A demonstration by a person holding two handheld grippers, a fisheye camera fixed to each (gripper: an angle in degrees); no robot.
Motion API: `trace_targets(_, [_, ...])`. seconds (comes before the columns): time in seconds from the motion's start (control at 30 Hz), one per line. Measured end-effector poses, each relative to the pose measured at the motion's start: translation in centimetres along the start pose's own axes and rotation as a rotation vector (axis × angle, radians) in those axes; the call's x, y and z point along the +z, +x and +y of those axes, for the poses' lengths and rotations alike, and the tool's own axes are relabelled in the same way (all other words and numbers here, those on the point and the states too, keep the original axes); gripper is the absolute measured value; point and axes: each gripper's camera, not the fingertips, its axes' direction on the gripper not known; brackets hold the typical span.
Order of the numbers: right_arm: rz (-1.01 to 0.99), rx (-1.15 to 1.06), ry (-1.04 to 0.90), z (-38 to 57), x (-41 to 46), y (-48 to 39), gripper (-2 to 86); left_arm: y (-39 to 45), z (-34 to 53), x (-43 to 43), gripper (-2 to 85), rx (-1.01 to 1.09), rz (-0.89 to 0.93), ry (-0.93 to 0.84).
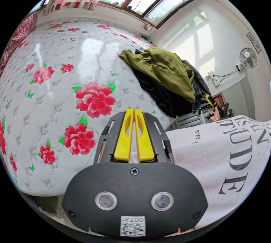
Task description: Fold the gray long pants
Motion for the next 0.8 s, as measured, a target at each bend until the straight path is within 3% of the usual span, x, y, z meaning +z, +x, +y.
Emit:
trace_targets(0.1, [0.312, 0.026, 0.249, -1.9, -6.1, 1.4, 11.8, 0.0, -0.2, 1.2, -0.6, -0.023, 0.002, 0.004])
trace_targets(0.17, [0.418, 0.059, 0.259, -2.9, -6.7, 3.1, 13.0, 0.0, -0.4, 1.9, 0.5, -0.042, 0.002, 0.016])
trace_targets(0.37, [0.200, 0.251, -0.009, -2.9, -0.5, 8.8, 10.8, -0.4, -0.2, 2.2, 5.3, -0.083, -0.057, 0.035])
trace_targets(0.43, [0.190, 0.294, 0.090, -2.4, -1.8, 7.3, 9.6, -0.7, 0.2, 1.6, 5.9, -0.096, -0.080, 0.045])
trace_targets(0.57, [0.141, -0.062, 0.333, -4.5, -7.3, -6.8, 8.1, -1.5, 1.5, -0.5, 6.3, -0.119, -0.128, 0.104])
trace_targets(0.67, [-0.010, -0.330, 0.418, -4.7, -9.8, -19.4, 7.7, -2.5, 3.0, -2.2, 6.4, -0.136, -0.150, 0.149])
trace_targets(0.8, [-0.307, -0.658, 0.522, 2.3, -11.0, -36.8, 7.4, -4.1, 5.7, -5.1, 6.4, -0.177, -0.176, 0.215])
